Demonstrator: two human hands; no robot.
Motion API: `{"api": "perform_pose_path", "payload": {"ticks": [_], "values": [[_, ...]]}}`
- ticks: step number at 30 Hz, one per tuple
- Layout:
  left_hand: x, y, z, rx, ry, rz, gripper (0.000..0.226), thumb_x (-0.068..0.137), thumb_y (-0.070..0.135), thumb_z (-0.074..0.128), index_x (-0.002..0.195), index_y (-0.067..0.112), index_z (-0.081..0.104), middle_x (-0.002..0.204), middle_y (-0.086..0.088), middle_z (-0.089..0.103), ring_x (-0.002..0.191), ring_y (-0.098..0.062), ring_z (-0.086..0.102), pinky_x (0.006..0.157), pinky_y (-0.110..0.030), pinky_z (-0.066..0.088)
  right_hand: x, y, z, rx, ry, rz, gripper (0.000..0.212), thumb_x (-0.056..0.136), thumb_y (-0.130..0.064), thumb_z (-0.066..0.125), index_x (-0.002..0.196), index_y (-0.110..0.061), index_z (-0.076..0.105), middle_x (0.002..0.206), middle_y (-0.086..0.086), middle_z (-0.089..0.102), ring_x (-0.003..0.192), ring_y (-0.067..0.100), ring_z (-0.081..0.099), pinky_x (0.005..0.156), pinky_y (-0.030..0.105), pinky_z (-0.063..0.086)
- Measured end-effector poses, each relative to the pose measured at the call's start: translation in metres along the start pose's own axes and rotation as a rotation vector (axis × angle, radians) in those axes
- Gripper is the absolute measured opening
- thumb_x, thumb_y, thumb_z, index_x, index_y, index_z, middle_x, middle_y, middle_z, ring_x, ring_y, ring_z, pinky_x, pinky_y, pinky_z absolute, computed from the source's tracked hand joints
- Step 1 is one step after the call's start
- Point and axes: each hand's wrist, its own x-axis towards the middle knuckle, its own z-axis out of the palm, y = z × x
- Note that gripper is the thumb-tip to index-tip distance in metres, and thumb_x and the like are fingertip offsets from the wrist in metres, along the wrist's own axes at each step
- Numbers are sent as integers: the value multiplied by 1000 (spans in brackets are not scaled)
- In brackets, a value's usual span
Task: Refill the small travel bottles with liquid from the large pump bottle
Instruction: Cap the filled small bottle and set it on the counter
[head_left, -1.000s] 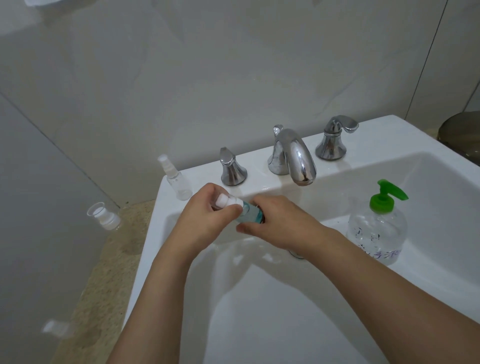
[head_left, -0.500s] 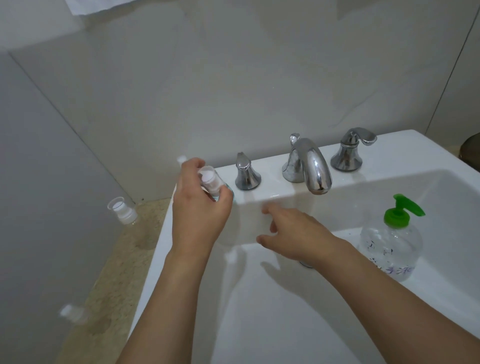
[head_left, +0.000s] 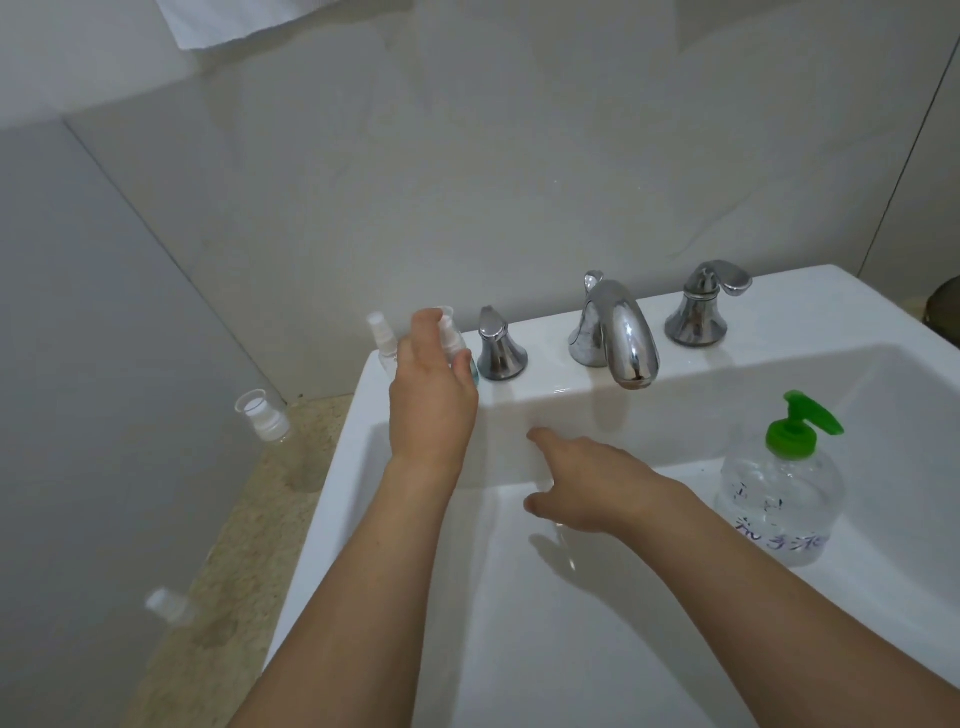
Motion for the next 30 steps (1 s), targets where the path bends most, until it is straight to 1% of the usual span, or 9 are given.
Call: {"api": "perform_pose_path", "payload": {"ticks": [10, 14, 16, 18, 20, 22, 25, 27, 30], "values": [[2, 2, -5, 141, 7, -7, 38, 105, 22, 52, 142, 19, 42, 124, -6, 60, 98, -33, 61, 69, -34, 36, -1, -3, 0, -9, -4, -15, 67, 90, -34, 54, 149, -23, 22, 121, 6, 56, 109, 28, 57, 87, 36, 48], [-4, 8, -14, 132, -25, 50, 59, 100, 21, 61, 147, 26, 27, 132, -10, 55, 105, -36, 60, 76, -39, 46, 1, -1, 1, -22, -18, 4, 62, 90, -34, 53, 145, -21, 29, 121, 5, 57, 109, 28, 57, 88, 36, 49], [-14, 10, -22, 106, 41, 133, 60, 98, 19, 63, 141, 32, 22, 133, -11, 52, 103, -28, 56, 74, -35, 43, 0, -2, 2, -27, -29, 6, 57, 90, -34, 53, 142, -19, 34, 123, 6, 56, 110, 28, 56, 89, 37, 49], [-19, 8, -28, 90, 127, 165, 59, 96, 15, 65, 141, 26, 28, 134, -13, 50, 100, -18, 50, 74, -29, 38, 1, -3, 1, -32, -45, 12, 54, 90, -35, 52, 139, -18, 38, 126, 6, 55, 112, 28, 55, 91, 38, 48], [-17, 2, -33, 87, 176, 113, 59, 94, 11, 66, 145, 12, 37, 139, -16, 46, 105, -17, 47, 76, -20, 34, 0, -3, 1, -35, -53, 20, 52, 91, -34, 52, 138, -17, 39, 128, 7, 54, 113, 28, 55, 92, 38, 48], [-13, -3, -36, 77, 162, 34, 61, 94, 10, 65, 148, 8, 36, 147, -16, 39, 111, -20, 46, 77, -15, 28, 0, -4, 1, -38, -56, 20, 51, 91, -34, 52, 138, -17, 40, 129, 7, 54, 114, 28, 55, 93, 38, 48], [-7, -6, -36, 127, 90, 3, 69, 96, 10, 62, 156, 16, 27, 161, -11, 27, 116, -31, 54, 77, -23, 34, 0, -5, 2, -33, -60, 14, 51, 91, -35, 53, 138, -19, 40, 128, 5, 54, 113, 27, 55, 92, 37, 48], [-4, -6, -33, 160, 58, -16, 71, 98, 11, 58, 159, 24, 24, 165, -9, 21, 112, -34, 59, 73, -30, 36, 0, -5, 3, -22, -67, 0, 53, 91, -37, 54, 140, -22, 40, 130, 3, 53, 115, 25, 54, 92, 35, 48], [3, -4, -30, 209, 28, -70, 69, 102, 15, 54, 159, 34, 21, 166, -10, 18, 107, -34, 61, 70, -30, 34, 0, -4, 4, -4, -81, -16, 56, 91, -37, 54, 144, -26, 37, 133, 1, 52, 119, 23, 52, 92, 33, 45]]}}
